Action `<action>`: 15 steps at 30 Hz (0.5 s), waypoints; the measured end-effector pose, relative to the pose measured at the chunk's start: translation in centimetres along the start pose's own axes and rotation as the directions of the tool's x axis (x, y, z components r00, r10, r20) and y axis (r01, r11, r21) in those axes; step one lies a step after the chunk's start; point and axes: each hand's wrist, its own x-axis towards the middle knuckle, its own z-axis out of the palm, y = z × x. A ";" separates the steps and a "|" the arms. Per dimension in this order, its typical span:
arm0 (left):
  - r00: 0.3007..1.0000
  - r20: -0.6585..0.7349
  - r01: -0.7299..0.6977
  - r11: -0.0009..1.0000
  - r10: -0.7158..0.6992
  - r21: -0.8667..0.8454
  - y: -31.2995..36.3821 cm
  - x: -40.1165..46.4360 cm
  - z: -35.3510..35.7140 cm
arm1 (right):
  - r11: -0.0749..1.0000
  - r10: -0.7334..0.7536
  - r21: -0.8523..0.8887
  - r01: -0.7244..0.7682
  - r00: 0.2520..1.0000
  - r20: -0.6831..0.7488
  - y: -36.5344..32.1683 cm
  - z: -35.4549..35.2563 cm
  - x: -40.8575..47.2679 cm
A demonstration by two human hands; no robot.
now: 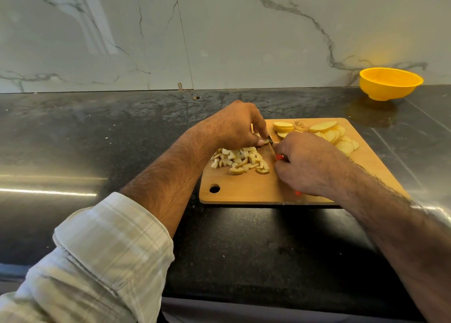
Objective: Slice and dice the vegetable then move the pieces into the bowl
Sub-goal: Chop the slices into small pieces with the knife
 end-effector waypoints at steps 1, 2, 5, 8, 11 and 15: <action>1.000 0.002 -0.002 1.000 0.002 0.002 0.1 0.0 0.0 | 1.000 -0.001 -0.002 0.001 1.000 0.001 0.0 0.0 0.2; 1.000 0.004 -0.005 1.000 0.005 0.006 0.1 -0.1 -0.1 | 1.000 -0.002 -0.004 0.002 1.000 0.001 0.0 0.0 0.3; 1.000 0.008 -0.008 1.000 0.008 0.005 0.1 -0.1 -0.2 | 1.000 -0.009 0.009 0.009 1.000 -0.002 0.1 0.2 0.6; 1.000 0.009 0.004 1.000 -0.005 0.006 0.1 -0.1 -0.2 | 0.999 -0.009 0.049 0.010 1.000 -0.012 0.2 0.0 0.8; 1.000 0.007 0.013 1.000 -0.013 -0.006 0.1 -0.1 -0.1 | 0.997 -0.005 0.072 0.006 1.000 -0.016 0.2 -0.3 1.0; 0.998 -0.043 0.035 0.999 -0.036 -0.033 -0.3 -0.3 0.1 | 0.999 -0.033 0.027 0.035 0.997 -0.076 0.5 0.4 0.8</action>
